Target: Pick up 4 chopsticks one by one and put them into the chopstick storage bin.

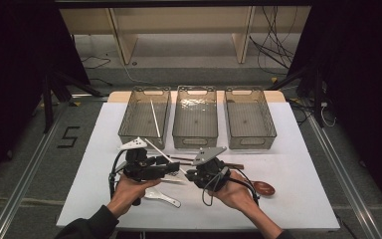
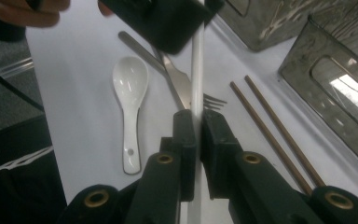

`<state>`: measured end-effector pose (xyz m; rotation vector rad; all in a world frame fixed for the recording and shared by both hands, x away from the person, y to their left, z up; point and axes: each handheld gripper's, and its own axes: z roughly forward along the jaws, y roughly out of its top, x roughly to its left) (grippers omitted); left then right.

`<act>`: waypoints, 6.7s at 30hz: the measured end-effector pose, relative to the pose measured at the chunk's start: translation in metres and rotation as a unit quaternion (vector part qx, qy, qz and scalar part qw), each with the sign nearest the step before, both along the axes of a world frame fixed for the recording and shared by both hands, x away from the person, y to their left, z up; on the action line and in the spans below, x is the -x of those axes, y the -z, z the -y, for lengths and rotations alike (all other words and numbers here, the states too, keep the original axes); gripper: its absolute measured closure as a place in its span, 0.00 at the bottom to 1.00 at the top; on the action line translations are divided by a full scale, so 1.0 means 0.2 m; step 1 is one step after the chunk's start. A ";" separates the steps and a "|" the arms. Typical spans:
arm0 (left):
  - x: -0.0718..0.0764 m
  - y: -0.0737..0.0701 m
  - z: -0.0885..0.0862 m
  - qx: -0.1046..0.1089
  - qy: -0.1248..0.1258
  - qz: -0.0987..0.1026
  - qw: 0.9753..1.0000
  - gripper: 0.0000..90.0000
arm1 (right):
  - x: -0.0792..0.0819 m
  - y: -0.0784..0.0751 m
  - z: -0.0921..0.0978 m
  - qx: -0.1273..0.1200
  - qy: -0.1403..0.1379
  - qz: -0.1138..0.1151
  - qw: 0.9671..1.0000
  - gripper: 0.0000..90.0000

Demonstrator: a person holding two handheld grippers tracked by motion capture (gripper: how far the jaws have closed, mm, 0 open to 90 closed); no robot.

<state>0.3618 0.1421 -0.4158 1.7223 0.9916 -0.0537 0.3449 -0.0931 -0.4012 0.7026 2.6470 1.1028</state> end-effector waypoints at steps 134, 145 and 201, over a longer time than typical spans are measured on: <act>-0.89 -0.12 -0.38 -0.145 -0.149 -0.107 0.972 0.79 | 0.01 0.03 0.26 -0.015 0.032 -0.054 0.998 0.35; -0.62 -0.23 -0.35 -0.109 -0.104 -0.037 0.988 0.41 | -0.02 0.03 0.29 -0.016 0.047 -0.053 0.997 0.35; 0.12 -0.07 -0.33 -0.089 -0.047 0.087 0.991 0.17 | -0.56 0.29 0.34 0.160 0.063 -0.091 0.981 0.81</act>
